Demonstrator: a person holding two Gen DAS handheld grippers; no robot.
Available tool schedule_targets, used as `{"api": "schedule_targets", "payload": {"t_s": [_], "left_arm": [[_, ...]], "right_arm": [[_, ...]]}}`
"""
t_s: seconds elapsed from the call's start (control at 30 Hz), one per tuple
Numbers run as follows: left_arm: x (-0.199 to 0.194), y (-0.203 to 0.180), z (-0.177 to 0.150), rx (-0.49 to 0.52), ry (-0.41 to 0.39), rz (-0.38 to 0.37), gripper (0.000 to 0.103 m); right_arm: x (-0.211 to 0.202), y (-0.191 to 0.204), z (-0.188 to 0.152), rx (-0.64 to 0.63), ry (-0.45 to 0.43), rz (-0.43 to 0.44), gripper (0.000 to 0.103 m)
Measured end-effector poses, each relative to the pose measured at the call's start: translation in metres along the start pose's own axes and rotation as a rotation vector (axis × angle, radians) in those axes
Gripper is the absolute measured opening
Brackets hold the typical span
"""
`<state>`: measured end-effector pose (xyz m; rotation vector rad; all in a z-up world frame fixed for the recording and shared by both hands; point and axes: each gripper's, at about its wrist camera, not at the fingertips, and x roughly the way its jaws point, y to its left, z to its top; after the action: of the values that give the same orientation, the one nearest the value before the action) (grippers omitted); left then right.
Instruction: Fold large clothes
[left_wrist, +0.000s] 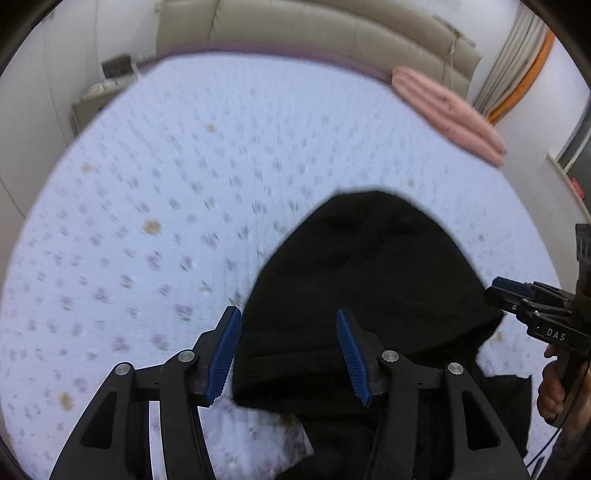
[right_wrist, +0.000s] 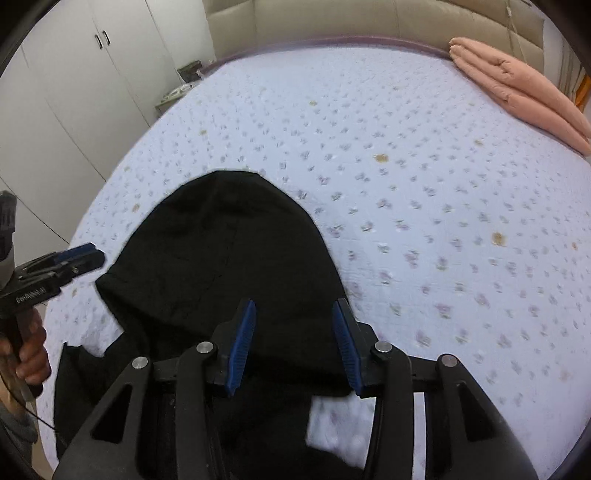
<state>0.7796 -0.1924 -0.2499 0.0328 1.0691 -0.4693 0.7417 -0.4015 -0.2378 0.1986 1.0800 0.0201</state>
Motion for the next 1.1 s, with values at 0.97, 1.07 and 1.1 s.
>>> {"api": "schedule_targets", "payload": {"t_s": [0.97,1.07,1.1], "left_arm": [[0.064,0.009,0.042,0.020,0.114,-0.055,0.063],[0.075,0.004,0.040,0.023,0.142,-0.106,0.063],[0.080,0.002,0.040,0.021,0.151,-0.119,0.063]], "right_arm": [[0.068,-0.073,0.000,0.152,0.165,0.158,0.049],[0.082,-0.074,0.004,0.179,0.162,0.221,0.049],[0.084,-0.074,0.005,0.184,0.160,0.230,0.049]]}}
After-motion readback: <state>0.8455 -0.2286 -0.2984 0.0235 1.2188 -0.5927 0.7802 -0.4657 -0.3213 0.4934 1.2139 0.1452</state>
